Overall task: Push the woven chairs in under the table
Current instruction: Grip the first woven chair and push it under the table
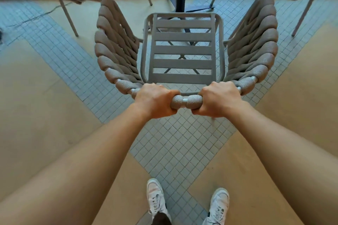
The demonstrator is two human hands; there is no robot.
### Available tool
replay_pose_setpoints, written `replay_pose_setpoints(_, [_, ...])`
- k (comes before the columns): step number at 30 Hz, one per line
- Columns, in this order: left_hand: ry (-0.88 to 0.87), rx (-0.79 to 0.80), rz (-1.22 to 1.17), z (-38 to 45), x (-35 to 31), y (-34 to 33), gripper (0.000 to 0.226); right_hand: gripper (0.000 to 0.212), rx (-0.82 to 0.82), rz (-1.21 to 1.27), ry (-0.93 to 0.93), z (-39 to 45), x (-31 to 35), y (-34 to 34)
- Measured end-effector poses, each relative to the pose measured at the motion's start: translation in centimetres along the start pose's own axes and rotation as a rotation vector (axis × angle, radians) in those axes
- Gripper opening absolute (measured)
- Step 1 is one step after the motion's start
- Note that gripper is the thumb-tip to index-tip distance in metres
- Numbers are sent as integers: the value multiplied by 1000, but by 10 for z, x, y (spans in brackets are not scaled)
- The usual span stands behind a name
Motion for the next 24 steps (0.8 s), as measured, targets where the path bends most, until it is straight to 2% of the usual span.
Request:
replay_pose_setpoints(6, [-54,-48,1,42,32,6,33,65,15,0,-55,41,-14,15])
replay_pose_setpoints(13, [-63,-6,2,83,47,6,41,69,34,-6,-22,71,-37,27])
replay_pose_setpoints(19, [-19,-53,20,111,48,11,39,61,8,-1,-35,91,-64,31])
replay_pose_setpoints(24, [14,-27,16,136,51,16,39,54,1,19,-16,111,-86,37])
Point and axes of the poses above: each hand's wrist, its own z-axis towards the middle knuckle, its own y-axis out of the back of the hand, x = y × z, the point moved 7 cm from there along z, towards the middle knuckle, and after that the axes turned 9 degrees about y, right-handed, at the moved point
